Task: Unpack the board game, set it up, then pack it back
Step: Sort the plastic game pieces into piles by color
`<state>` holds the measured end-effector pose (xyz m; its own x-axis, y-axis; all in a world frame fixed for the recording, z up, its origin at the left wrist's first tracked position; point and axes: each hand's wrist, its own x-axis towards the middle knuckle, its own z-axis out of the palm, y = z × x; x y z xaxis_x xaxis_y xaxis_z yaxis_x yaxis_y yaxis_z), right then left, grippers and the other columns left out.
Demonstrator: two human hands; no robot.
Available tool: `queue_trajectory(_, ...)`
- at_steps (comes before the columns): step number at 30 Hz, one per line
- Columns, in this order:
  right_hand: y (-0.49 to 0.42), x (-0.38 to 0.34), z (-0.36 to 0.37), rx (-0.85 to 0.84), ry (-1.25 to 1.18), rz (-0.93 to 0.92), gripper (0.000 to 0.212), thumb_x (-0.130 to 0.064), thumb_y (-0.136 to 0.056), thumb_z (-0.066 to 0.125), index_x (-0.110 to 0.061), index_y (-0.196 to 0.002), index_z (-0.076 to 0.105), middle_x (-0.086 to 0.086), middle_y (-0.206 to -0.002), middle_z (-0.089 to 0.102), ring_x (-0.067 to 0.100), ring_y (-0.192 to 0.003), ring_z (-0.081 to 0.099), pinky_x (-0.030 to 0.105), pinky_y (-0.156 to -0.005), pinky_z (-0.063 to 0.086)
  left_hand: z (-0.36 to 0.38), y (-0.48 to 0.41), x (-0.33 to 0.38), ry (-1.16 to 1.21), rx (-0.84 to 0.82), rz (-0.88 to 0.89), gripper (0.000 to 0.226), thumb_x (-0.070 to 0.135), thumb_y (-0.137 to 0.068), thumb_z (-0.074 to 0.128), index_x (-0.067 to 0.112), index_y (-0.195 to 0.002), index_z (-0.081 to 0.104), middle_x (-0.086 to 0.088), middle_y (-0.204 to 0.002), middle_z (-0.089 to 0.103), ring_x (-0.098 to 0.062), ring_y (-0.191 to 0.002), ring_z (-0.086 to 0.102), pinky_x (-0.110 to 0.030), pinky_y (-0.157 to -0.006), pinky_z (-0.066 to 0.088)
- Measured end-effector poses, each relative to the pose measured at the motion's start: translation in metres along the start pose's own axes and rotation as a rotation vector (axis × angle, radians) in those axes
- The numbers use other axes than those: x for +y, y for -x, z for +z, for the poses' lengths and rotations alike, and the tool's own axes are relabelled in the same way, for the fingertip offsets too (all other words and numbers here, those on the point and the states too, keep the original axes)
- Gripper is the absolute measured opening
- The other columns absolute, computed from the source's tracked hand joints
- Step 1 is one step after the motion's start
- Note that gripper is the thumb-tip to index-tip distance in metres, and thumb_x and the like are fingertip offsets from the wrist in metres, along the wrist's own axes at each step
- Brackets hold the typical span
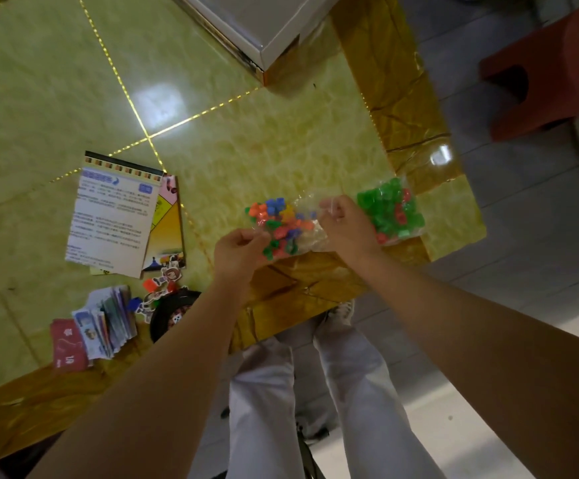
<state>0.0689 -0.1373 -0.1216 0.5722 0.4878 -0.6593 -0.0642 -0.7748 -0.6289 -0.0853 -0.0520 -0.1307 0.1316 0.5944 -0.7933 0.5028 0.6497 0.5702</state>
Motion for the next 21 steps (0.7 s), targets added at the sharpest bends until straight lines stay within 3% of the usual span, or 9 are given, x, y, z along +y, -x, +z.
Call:
queue_trajectory(3,0.002,-0.009,-0.001,-0.025,-0.001,0.024,0.035,-0.013,-0.093,0.059,-0.009,-0.127,0.051,0.003,-0.123,0.054,0.016,-0.113,0.053,0.029,-0.097,0.044,-0.013,0.006,0.009,0.012,0.016,0.008,0.024,0.01,-0.085,0.071,0.017,-0.07,0.054,0.001,-0.07,0.058,-0.011,-0.061,0.056,-0.024,-0.054,0.047)
queue_trajectory(6,0.007,-0.017,0.003,0.016,0.137,-0.001,0.054,-0.016,-0.089,0.064,-0.011,-0.138,0.041,0.008,-0.137,0.043,0.021,-0.125,0.045,0.032,-0.104,0.039,-0.019,0.017,0.019,0.041,0.026,0.032,0.029,0.009,-0.084,0.072,0.016,-0.068,0.049,-0.001,-0.072,0.058,-0.018,-0.069,0.062,-0.034,-0.065,0.053)
queue_trajectory(9,0.02,-0.028,0.006,0.037,0.18,-0.042,0.048,-0.016,-0.085,0.068,-0.014,-0.128,0.047,0.007,-0.126,0.043,0.019,-0.11,0.049,0.028,-0.091,0.043,-0.022,0.028,0.028,0.078,0.043,0.074,0.031,0.007,-0.082,0.073,0.016,-0.066,0.047,-0.006,-0.076,0.057,-0.027,-0.078,0.066,-0.046,-0.075,0.058)
queue_trajectory(12,0.037,-0.042,0.011,-0.207,0.062,-0.057,0.048,-0.019,-0.081,0.074,-0.015,-0.121,0.048,0.005,-0.117,0.044,0.013,-0.09,0.05,0.019,-0.071,0.041,-0.024,0.037,0.037,0.075,0.018,0.099,0.031,0.007,-0.08,0.074,0.016,-0.064,0.049,-0.011,-0.077,0.059,-0.033,-0.085,0.066,-0.057,-0.077,0.057)
queue_trajectory(14,0.046,-0.049,0.016,-0.319,0.092,-0.123,0.056,-0.028,-0.076,0.08,-0.015,-0.119,0.046,0.002,-0.118,0.041,0.008,-0.086,0.049,0.018,-0.071,0.042,-0.022,0.041,0.042,0.049,-0.003,0.109,0.028,0.011,-0.081,0.074,0.015,-0.066,0.051,-0.012,-0.078,0.06,-0.03,-0.082,0.064,-0.055,-0.075,0.057)
queue_trajectory(16,0.049,-0.054,0.021,-0.298,0.15,-0.195,0.057,-0.034,-0.072,0.083,-0.012,-0.112,0.049,0.001,-0.113,0.043,0.008,-0.085,0.049,0.023,-0.073,0.044,-0.022,0.047,0.049,0.077,-0.055,0.103,0.02,0.016,-0.087,0.07,0.012,-0.072,0.057,-0.01,-0.079,0.064,-0.022,-0.078,0.067,-0.043,-0.067,0.06)
queue_trajectory(18,0.051,-0.059,0.022,-0.225,0.178,-0.228,0.038,-0.028,-0.078,0.078,-0.009,-0.101,0.054,0.002,-0.103,0.051,0.01,-0.08,0.049,0.022,-0.07,0.043,-0.021,0.052,0.055,0.142,-0.138,0.072,0.017,0.021,-0.093,0.063,0.009,-0.082,0.066,-0.003,-0.077,0.068,-0.011,-0.072,0.069,-0.029,-0.063,0.058)
queue_trajectory(21,0.048,-0.061,0.019,-0.119,0.197,-0.226,0.009,-0.012,-0.084,0.069,-0.014,-0.084,0.06,0.002,-0.088,0.064,0.012,-0.073,0.055,0.023,-0.069,0.043,-0.023,0.053,0.06,0.23,-0.207,0.005,0.025,0.028,-0.097,0.055,0.008,-0.092,0.069,-0.003,-0.083,0.071,-0.015,-0.078,0.069,-0.031,-0.074,0.059)
